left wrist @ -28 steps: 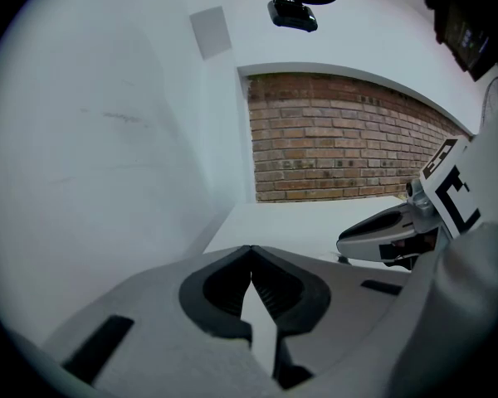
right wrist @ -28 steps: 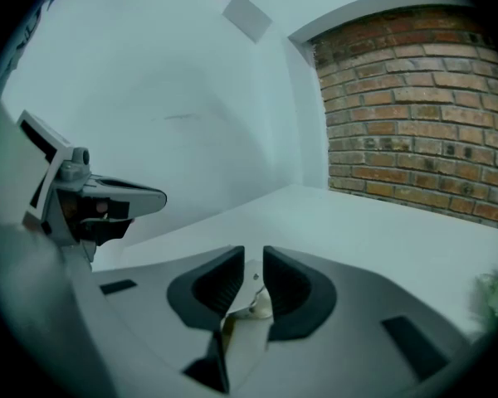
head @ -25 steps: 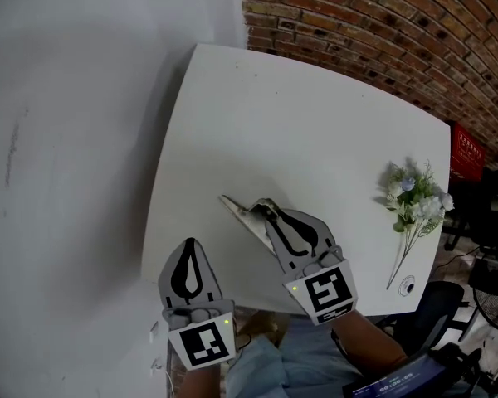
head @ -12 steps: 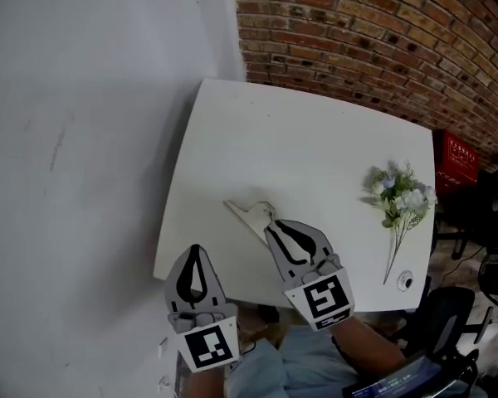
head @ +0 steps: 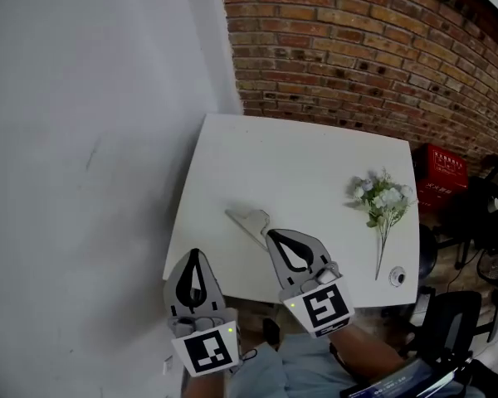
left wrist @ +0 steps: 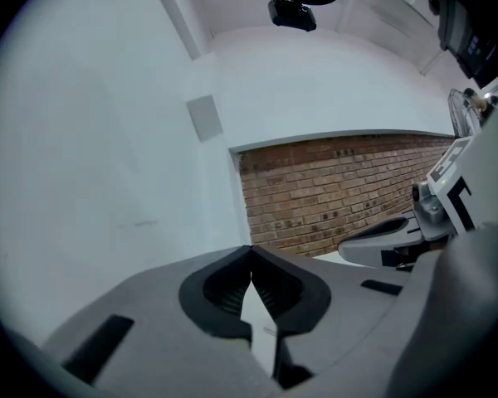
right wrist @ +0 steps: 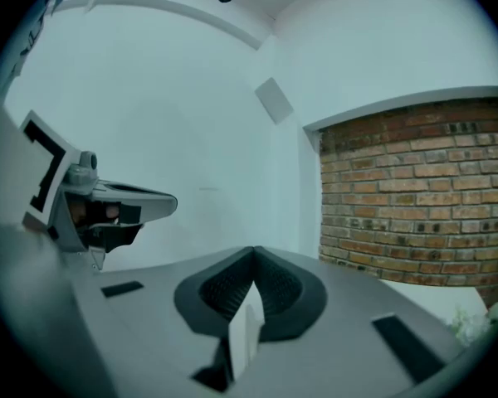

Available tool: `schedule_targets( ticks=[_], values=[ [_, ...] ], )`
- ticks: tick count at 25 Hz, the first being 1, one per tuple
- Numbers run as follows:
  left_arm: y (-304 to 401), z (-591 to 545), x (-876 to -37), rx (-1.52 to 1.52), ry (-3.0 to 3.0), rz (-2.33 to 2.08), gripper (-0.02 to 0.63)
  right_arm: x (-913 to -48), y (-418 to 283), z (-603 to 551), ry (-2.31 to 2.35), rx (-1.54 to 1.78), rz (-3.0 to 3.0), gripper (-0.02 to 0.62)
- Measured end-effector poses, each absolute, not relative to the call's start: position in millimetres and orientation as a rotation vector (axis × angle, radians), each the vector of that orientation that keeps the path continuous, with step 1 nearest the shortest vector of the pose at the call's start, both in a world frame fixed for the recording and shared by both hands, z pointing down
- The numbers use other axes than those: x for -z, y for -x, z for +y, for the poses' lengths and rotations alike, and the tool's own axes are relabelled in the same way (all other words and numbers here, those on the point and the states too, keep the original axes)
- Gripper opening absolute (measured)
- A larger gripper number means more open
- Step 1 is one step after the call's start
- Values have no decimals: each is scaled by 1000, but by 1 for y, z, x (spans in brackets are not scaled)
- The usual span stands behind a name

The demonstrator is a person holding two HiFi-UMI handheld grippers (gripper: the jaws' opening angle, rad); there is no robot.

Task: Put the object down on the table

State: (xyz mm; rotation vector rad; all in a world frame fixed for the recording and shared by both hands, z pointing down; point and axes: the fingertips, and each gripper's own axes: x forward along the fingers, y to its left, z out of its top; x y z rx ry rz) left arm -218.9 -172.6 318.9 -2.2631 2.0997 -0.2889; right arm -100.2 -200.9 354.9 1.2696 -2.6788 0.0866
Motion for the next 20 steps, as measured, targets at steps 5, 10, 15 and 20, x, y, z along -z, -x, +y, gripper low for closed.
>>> schedule_targets(
  ticks=[5, 10, 15, 20],
  values=[
    [216, -151, -286, 211, 2224, 2067, 9, -323, 95, -183, -1310, -1, -2708, 6],
    [215, -136, -271, 180, 2205, 2052, 8, -299, 93, -171, -1343, 57, -2730, 6],
    [214, -128, -264, 164, 2201, 2039, 9, -287, 90, -164, -1363, 90, -2734, 5],
    [211, -126, -263, 160, 2205, 2027, 9, -284, 89, -162, -1369, 91, -2741, 5]
  ],
)
